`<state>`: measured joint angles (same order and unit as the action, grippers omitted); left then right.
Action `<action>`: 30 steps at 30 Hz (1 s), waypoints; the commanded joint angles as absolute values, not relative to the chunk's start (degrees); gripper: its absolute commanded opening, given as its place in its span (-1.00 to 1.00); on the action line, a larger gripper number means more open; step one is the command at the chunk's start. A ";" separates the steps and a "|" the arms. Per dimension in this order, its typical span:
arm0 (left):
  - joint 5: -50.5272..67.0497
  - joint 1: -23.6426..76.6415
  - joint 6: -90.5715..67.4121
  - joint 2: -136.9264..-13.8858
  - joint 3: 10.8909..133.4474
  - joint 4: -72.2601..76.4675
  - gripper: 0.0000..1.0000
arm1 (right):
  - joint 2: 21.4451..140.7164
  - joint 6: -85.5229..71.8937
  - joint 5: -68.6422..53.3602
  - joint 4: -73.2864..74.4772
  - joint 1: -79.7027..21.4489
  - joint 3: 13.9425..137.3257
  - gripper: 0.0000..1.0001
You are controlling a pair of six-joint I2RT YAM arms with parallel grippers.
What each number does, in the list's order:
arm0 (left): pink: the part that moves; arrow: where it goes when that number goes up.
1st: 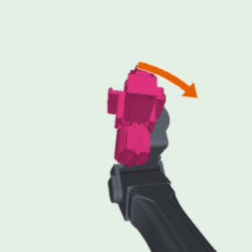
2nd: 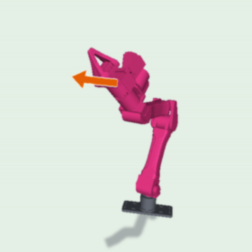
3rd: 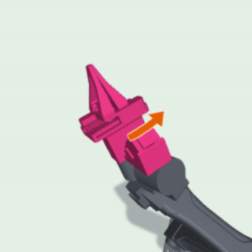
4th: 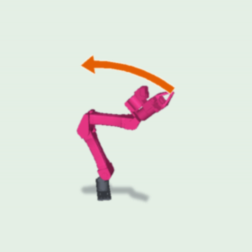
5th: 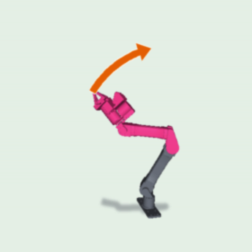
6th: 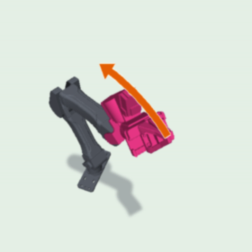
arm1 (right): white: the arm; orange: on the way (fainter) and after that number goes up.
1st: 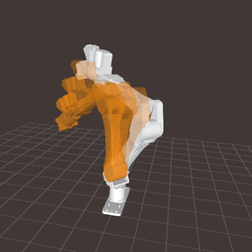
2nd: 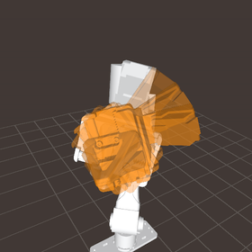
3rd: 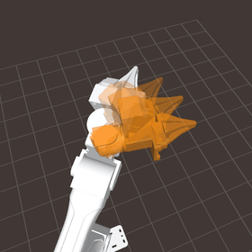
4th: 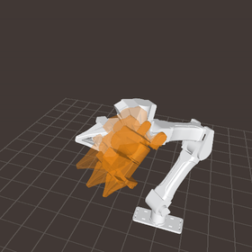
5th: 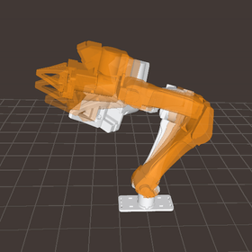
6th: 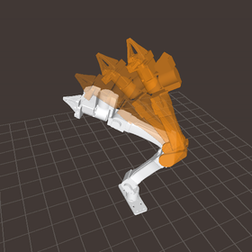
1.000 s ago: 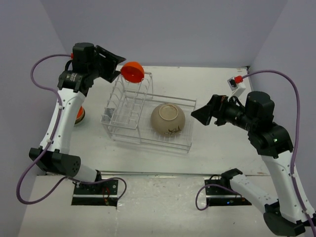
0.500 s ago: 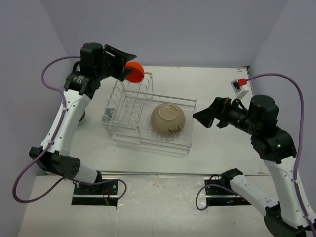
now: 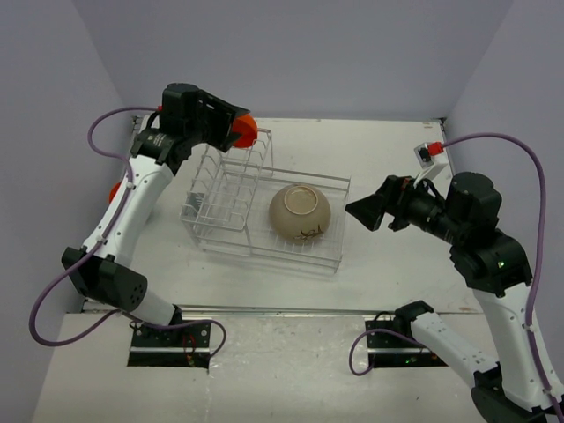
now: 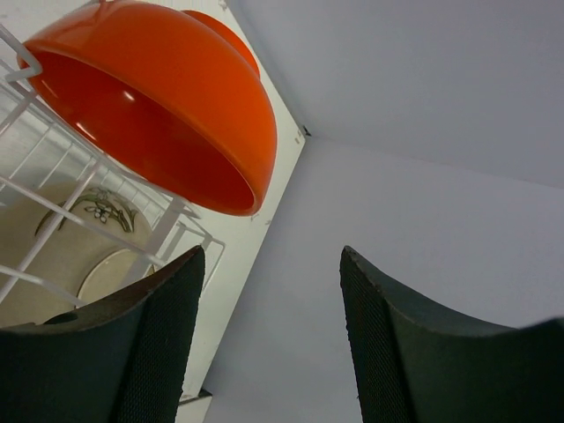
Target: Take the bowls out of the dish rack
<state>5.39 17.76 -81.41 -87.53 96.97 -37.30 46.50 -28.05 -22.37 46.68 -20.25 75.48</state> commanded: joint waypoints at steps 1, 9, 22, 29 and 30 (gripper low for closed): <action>2.20 17.93 -80.60 -87.63 95.98 -33.93 0.28 | 47.02 -27.25 -21.71 46.93 -20.39 76.99 0.98; 0.35 17.84 -79.98 -88.77 95.27 -31.03 0.23 | 47.63 -26.37 -21.44 47.64 -20.39 77.43 0.98; -3.95 17.49 -79.28 -89.74 94.84 -26.03 -0.04 | 48.16 -25.22 -21.27 48.25 -20.39 78.14 0.98; -5.36 17.49 -79.28 -88.25 90.46 -21.37 -0.59 | 48.60 -25.05 -21.27 48.16 -20.39 78.05 0.98; -5.36 17.49 -79.36 -88.07 90.09 -20.57 -0.64 | 48.60 -25.05 -21.36 48.08 -20.39 78.05 0.98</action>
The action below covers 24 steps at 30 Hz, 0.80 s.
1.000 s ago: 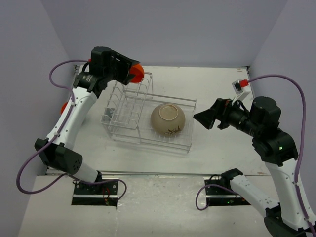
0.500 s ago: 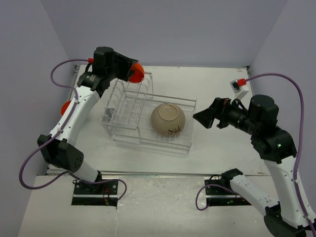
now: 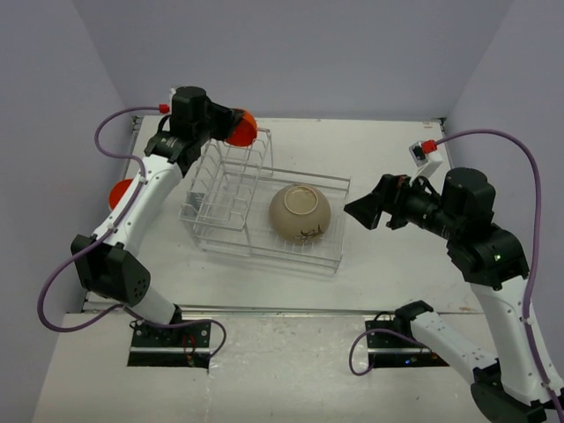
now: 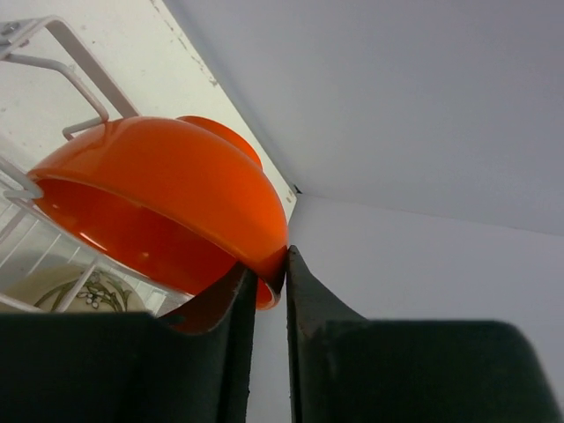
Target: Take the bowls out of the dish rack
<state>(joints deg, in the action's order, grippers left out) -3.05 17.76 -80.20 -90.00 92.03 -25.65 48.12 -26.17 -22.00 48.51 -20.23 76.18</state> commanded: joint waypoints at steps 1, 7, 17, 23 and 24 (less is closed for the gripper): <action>-5.36 17.49 -79.28 -88.33 90.09 -20.65 -0.73 | 48.78 -25.14 -21.53 48.08 -20.39 78.05 0.98; -5.62 17.49 -79.10 -88.42 89.39 -21.27 -0.75 | 48.52 -25.05 -21.45 48.16 -20.39 78.13 0.98; -4.40 17.49 -78.66 -87.28 89.12 -20.39 -1.00 | 48.52 -25.14 -21.62 48.34 -20.39 77.70 0.98; -3.52 17.49 -78.14 -85.43 90.44 -18.73 -1.00 | 48.78 -25.40 -22.32 47.73 -20.39 77.87 0.98; -3.25 17.58 -78.05 -85.26 90.87 -18.63 -1.00 | 48.87 -25.40 -22.41 47.81 -20.39 77.87 0.98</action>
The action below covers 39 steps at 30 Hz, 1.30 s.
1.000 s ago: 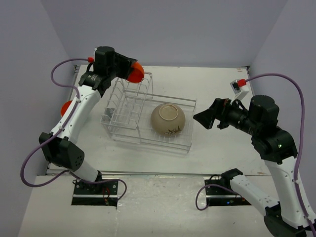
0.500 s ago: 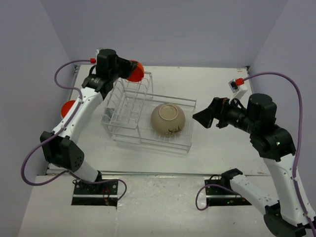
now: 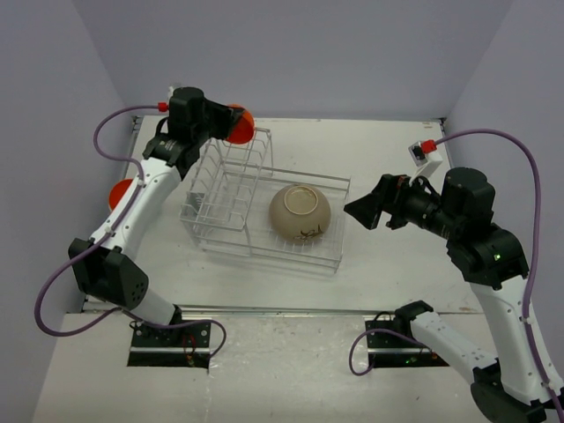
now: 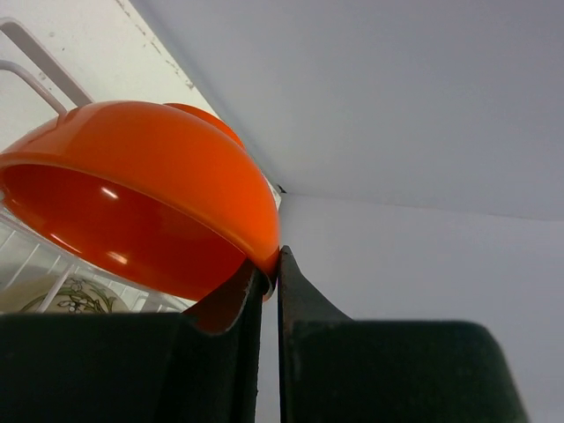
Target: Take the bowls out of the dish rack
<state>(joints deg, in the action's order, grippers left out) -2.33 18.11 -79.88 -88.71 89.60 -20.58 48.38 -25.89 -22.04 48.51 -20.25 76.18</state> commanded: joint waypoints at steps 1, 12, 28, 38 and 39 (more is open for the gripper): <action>-3.16 17.58 -78.05 -84.99 91.14 -18.55 -1.00 | 48.87 -25.40 -22.33 47.81 -20.39 77.87 0.98; -0.97 17.75 -75.77 -85.25 99.82 -18.01 -1.00 | 48.60 -25.49 -22.94 47.81 -20.30 77.78 0.98; -18.70 6.60 -52.57 -94.49 125.09 -68.36 -1.00 | 48.16 -26.01 -23.73 48.16 -20.48 76.55 0.98; -30.05 0.71 -45.09 -95.09 108.02 -67.41 -1.00 | 49.75 -26.19 -23.47 49.83 -21.27 77.52 0.98; -30.23 0.27 -44.48 -96.40 107.84 -67.41 -1.00 | 49.83 -26.10 -23.12 50.09 -21.27 77.61 0.98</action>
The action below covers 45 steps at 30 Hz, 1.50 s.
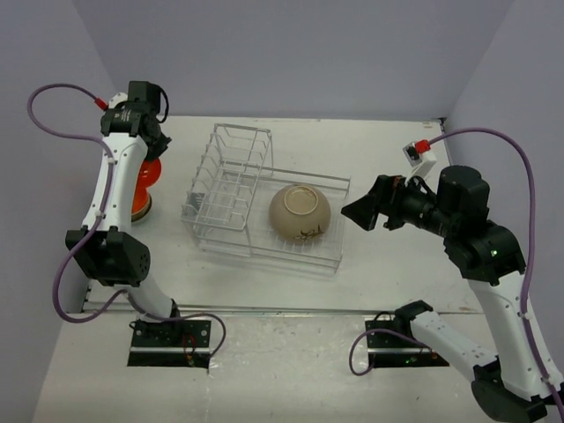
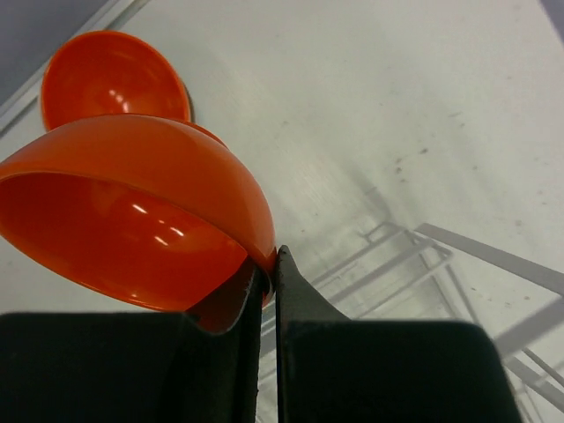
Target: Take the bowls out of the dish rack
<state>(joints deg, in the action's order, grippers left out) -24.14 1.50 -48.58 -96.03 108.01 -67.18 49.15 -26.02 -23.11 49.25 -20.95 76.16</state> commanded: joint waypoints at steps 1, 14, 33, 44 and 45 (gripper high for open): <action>-30.50 0.00 -44.30 -97.11 107.67 -67.50 -1.00 | 49.83 -26.02 -22.85 50.27 -21.27 77.61 0.98; -32.70 -9.05 -42.28 -105.73 102.22 -67.15 -1.00 | 52.29 -25.75 -22.50 50.36 -21.36 79.63 0.98; -27.60 -9.58 -38.58 -117.24 114.69 -70.05 -1.00 | 51.15 -25.22 -20.92 48.25 -21.36 76.11 0.98; -24.26 -9.67 -38.67 -118.13 116.46 -71.63 -1.00 | 50.36 -25.84 -20.66 46.93 -21.36 74.53 0.98; -24.17 -9.75 -38.76 -117.86 116.46 -71.80 -1.00 | 50.27 -25.93 -20.65 46.76 -21.36 74.36 0.98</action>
<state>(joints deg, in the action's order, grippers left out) -24.45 -9.02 -39.77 -118.41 113.69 -70.30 51.00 -25.93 -21.91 48.77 -21.02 74.83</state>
